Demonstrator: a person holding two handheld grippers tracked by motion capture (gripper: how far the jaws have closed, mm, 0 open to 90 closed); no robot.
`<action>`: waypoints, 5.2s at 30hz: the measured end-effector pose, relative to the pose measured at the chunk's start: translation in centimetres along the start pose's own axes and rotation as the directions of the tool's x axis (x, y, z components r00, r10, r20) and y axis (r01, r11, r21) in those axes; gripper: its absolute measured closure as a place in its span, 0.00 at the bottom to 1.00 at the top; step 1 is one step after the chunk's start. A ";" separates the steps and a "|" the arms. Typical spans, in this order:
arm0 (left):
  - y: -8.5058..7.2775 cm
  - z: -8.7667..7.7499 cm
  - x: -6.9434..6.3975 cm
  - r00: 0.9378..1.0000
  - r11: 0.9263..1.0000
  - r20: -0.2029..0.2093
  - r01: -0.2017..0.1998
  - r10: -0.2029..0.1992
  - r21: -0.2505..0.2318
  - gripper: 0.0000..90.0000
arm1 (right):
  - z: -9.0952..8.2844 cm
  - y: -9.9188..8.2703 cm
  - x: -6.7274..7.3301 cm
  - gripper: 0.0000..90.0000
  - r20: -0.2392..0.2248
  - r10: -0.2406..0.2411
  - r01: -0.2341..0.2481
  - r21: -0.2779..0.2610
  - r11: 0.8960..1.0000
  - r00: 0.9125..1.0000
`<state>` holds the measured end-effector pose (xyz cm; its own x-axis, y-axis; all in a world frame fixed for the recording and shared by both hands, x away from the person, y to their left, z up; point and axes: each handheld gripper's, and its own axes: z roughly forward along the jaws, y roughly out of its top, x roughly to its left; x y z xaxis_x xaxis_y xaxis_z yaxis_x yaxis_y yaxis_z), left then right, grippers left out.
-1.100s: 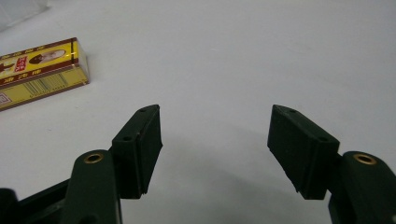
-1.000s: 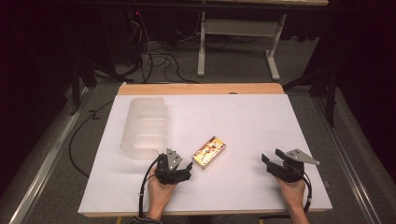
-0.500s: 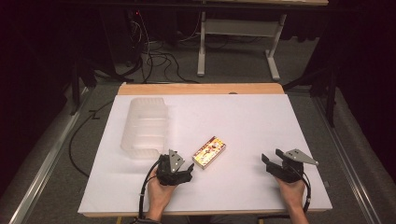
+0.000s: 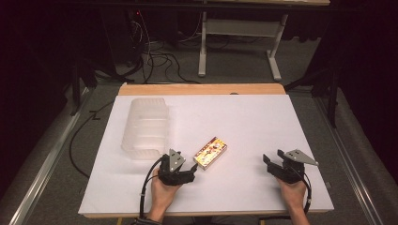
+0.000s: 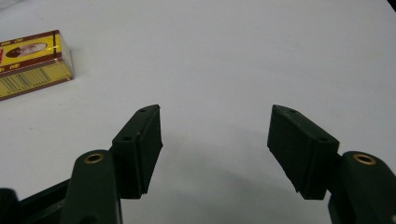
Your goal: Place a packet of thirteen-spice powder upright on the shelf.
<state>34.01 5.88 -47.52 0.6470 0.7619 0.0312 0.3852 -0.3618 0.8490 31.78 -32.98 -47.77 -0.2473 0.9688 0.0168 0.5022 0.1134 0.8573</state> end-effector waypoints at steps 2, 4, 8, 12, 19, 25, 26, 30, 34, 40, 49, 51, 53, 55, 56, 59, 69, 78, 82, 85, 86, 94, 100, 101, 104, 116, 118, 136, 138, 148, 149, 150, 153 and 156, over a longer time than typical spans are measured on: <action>0.3 0.0 -0.1 1.000 1.000 0.001 -0.007 0.007 0.006 0.25 | 0.0 0.0 0.0 0.40 0.001 0.001 -0.001 -0.001 1.000 1.000; 1.2 0.0 -0.1 1.000 1.000 0.019 -0.011 0.011 0.011 0.25 | -0.1 0.0 0.0 0.40 0.000 0.009 -0.009 -0.008 1.000 1.000; 2.5 0.2 -0.1 0.999 0.999 0.039 -0.028 0.026 0.040 0.23 | -0.1 -0.1 0.0 0.40 0.001 0.008 -0.008 -0.012 1.000 1.000; 3.7 0.9 -0.3 0.998 0.997 0.055 -0.034 0.030 0.075 0.23 | -0.1 -0.1 0.0 0.40 0.000 -0.001 0.001 -0.013 1.000 1.000; 5.6 2.9 -0.5 0.996 0.987 0.077 -0.052 0.040 0.154 0.24 | -0.2 -0.1 0.2 0.40 0.001 -0.009 0.009 -0.016 1.000 1.000; 6.7 4.4 -0.7 0.996 0.980 0.081 -0.048 0.032 0.192 0.24 | -0.2 -0.1 0.3 0.40 0.004 -0.020 0.020 -0.020 1.000 1.000; 6.9 4.7 -0.7 0.996 0.978 0.081 -0.055 0.039 0.202 0.23 | -0.2 -0.1 0.3 0.40 0.003 -0.022 0.022 -0.022 1.000 1.000; 7.6 5.7 -0.8 0.994 0.973 0.106 -0.057 0.034 0.224 0.24 | -0.3 -0.1 0.3 0.40 0.002 -0.025 0.025 -0.027 0.999 1.000; 8.1 6.4 -0.9 0.993 0.965 0.117 -0.064 0.035 0.255 0.24 | -0.3 -0.1 0.4 0.40 0.001 -0.032 0.032 -0.025 0.999 0.999; 9.1 8.4 -1.7 0.991 0.955 0.119 -0.093 0.062 0.282 0.24 | -0.3 -0.1 0.4 0.40 -0.002 -0.036 0.036 -0.029 0.999 0.999; 9.4 10.5 -2.8 0.989 0.939 0.128 -0.113 0.075 0.324 0.24 | -0.4 -0.2 0.5 0.41 0.004 -0.038 0.038 -0.039 0.999 0.999; 9.4 10.9 -2.8 0.990 0.937 0.125 -0.108 0.070 0.332 0.25 | -0.4 -0.2 0.5 0.41 0.003 -0.036 0.036 -0.041 0.998 0.999; 9.2 11.2 -2.7 0.991 0.935 0.120 -0.102 0.065 0.339 0.26 | -0.4 -0.2 0.5 0.41 0.002 -0.037 0.037 -0.042 0.998 0.999; 9.2 11.3 -2.5 0.991 0.934 0.124 -0.089 0.049 0.347 0.27 | -0.4 -0.2 0.5 0.41 0.002 -0.037 0.037 -0.041 0.998 0.999; 9.2 11.3 -2.5 0.991 0.934 0.124 -0.089 0.049 0.347 0.28 | -0.4 -0.2 0.5 0.41 0.003 -0.038 0.038 -0.039 0.999 0.999; 9.1 11.4 -2.5 0.989 0.933 0.138 -0.100 0.055 0.346 0.33 | -0.4 -0.2 0.5 0.41 0.003 -0.044 0.044 -0.036 0.998 0.999; 9.1 11.3 -2.6 0.988 0.933 0.140 -0.107 0.062 0.344 0.36 | -0.3 -0.2 0.7 0.41 0.012 -0.053 0.053 -0.025 0.998 0.999; 9.8 9.8 -2.4 0.989 0.951 0.119 -0.115 0.084 0.288 0.36 | -0.3 -0.2 0.7 0.40 0.013 -0.051 0.052 -0.029 0.998 0.999; 9.9 9.0 -2.5 0.987 0.951 0.112 -0.141 0.114 0.275 0.36 | -0.3 -0.2 0.7 0.40 0.015 -0.056 0.056 -0.030 0.998 0.998; 10.1 8.4 -2.4 0.987 0.954 0.110 -0.146 0.121 0.260 0.36 | -0.3 -0.2 0.7 0.40 0.014 -0.055 0.056 -0.030 0.998 0.998; 10.1 8.4 -2.4 0.987 0.954 0.110 -0.146 0.121 0.260 0.36 | -0.3 -0.2 0.7 0.40 0.014 -0.055 0.056 -0.030 0.998 0.998; 10.5 7.2 -1.5 0.990 0.968 0.104 -0.118 0.097 0.221 0.36 | -0.3 -0.2 0.8 0.40 0.017 -0.062 0.063 -0.024 0.998 0.998; 10.8 6.3 -1.1 0.991 0.976 0.101 -0.105 0.087 0.192 0.36 | -0.2 -0.1 0.8 0.40 0.019 -0.067 0.067 -0.022 0.998 0.998; 10.8 6.2 -1.0 0.991 0.977 0.100 -0.103 0.085 0.188 0.36 | -0.2 -0.1 0.9 0.40 0.020 -0.063 0.064 -0.021 0.998 0.998; 11.0 5.7 -0.7 0.993 0.981 0.092 -0.089 0.074 0.172 0.36 | -0.2 -0.1 0.9 0.40 0.020 -0.068 0.068 -0.022 0.997 0.997; 11.4 4.2 0.6 0.997 0.992 0.070 -0.031 0.022 0.122 0.36 | -0.2 -0.1 0.9 0.40 0.024 -0.073 0.073 -0.018 0.997 0.997; 11.4 3.9 0.8 0.997 0.993 0.069 -0.026 0.018 0.112 0.36 | -0.2 -0.1 0.9 0.40 0.024 -0.074 0.074 -0.018 0.997 0.997; 11.2 0.8 3.1 0.999 0.997 0.028 0.043 -0.044 0.057 0.36 | -0.2 -0.1 1.0 0.40 0.028 -0.080 0.081 -0.018 0.997 0.996; 11.2 0.4 3.5 0.999 0.997 0.010 0.043 -0.044 0.056 0.36 | -0.2 -0.1 1.1 0.40 0.033 -0.080 0.081 -0.017 0.997 0.996; 11.0 -1.2 5.0 0.996 0.996 -0.024 0.083 -0.083 0.023 0.36 | -0.2 -0.2 1.1 0.40 0.036 -0.088 0.088 -0.015 0.996 0.995; 11.0 -1.3 5.1 0.996 0.996 -0.025 0.083 -0.082 0.027 0.36 | -0.2 -0.2 1.1 0.40 0.035 -0.087 0.088 -0.014 0.996 0.996; 11.0 -1.3 5.1 0.996 0.996 -0.025 0.083 -0.082 0.027 0.36 | -0.2 -0.2 1.1 0.40 0.035 -0.088 0.088 -0.015 0.996 0.996; 10.8 -1.5 5.5 0.995 0.995 -0.044 0.092 -0.091 0.025 0.36 | -0.2 -0.1 1.1 0.40 0.036 -0.092 0.092 -0.015 0.996 0.995; 10.8 -2.0 5.9 0.994 0.996 -0.066 0.091 -0.089 0.020 0.36 | -0.2 -0.2 1.2 0.40 0.035 -0.089 0.090 -0.015 0.996 0.995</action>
<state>40.65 7.60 -37.13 0.5650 0.8250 -0.0098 0.4551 -0.3017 0.8378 31.25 -31.92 -47.79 -0.2618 0.9619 -0.0782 0.4651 0.1967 0.8631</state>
